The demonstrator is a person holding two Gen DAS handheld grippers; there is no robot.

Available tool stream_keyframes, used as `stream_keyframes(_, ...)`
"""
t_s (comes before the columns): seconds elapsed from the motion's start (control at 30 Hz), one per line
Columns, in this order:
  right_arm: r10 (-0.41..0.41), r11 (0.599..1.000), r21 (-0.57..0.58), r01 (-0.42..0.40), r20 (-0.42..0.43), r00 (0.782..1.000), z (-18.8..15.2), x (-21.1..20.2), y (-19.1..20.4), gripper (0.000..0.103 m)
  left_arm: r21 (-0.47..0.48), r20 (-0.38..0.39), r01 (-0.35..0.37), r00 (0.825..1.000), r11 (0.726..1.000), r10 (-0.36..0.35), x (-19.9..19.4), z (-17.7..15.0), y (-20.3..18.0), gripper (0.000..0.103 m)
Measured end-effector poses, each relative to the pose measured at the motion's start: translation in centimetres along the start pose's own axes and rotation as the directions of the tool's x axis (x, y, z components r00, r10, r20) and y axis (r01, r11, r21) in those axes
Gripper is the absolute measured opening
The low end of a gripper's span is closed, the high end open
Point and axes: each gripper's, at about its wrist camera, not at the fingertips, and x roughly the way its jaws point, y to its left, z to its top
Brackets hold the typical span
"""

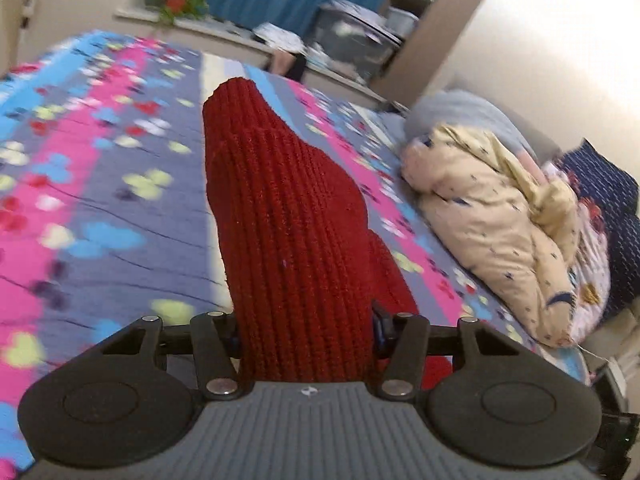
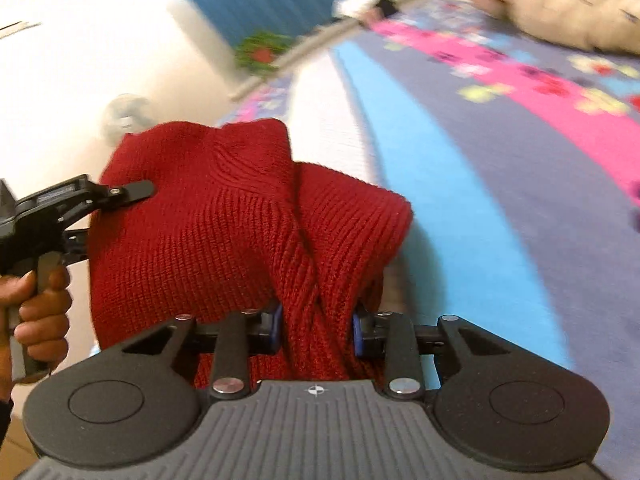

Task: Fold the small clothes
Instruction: 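Lay the folded sweater down and open both tools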

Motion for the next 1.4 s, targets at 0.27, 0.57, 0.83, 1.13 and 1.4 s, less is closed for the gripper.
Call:
stream_keyframes(0.27, -0.004, 0.993, -0.121, -0.016, -0.162, 0.987, -2.0, 5.0, 4.5, 0.034, -0.209, 0.056, -0.25, 0.962, 0.945, 0.267, -4.4, 1.0, 10.6, 0.067)
stream_keyframes(0.57, -0.063, 0.995, -0.09, 0.046, -0.19, 0.98, -3.2, 5.3, 4.2, 0.037, 0.193, 0.024, -0.145, 0.989, 0.97, 0.143, -7.4, -8.3, 1.6, 0.066)
stream_keyframes(0.83, -0.1, 0.992, -0.091, 0.085, -0.177, 0.979, -3.2, 4.3, 3.7, 0.055, 0.366, 0.105, -0.311, 0.95, 0.877, 0.293, -7.5, -16.4, -0.9, 0.065)
stream_keyframes(1.13, -0.156, 0.981, -0.147, 0.125, -0.224, 0.962, -4.2, 3.9, 3.8, 0.046, 0.238, -0.011, -0.345, 0.934, 0.908, 0.358, -8.9, -17.6, 0.0, 0.07)
stream_keyframes(1.4, -0.264, 0.943, -0.237, 0.235, -0.101, 0.959, -4.8, -0.6, 5.4, 0.055, 0.289, 0.188, -0.476, 0.879, 0.83, 0.439, -17.1, -19.1, -4.9, 0.092)
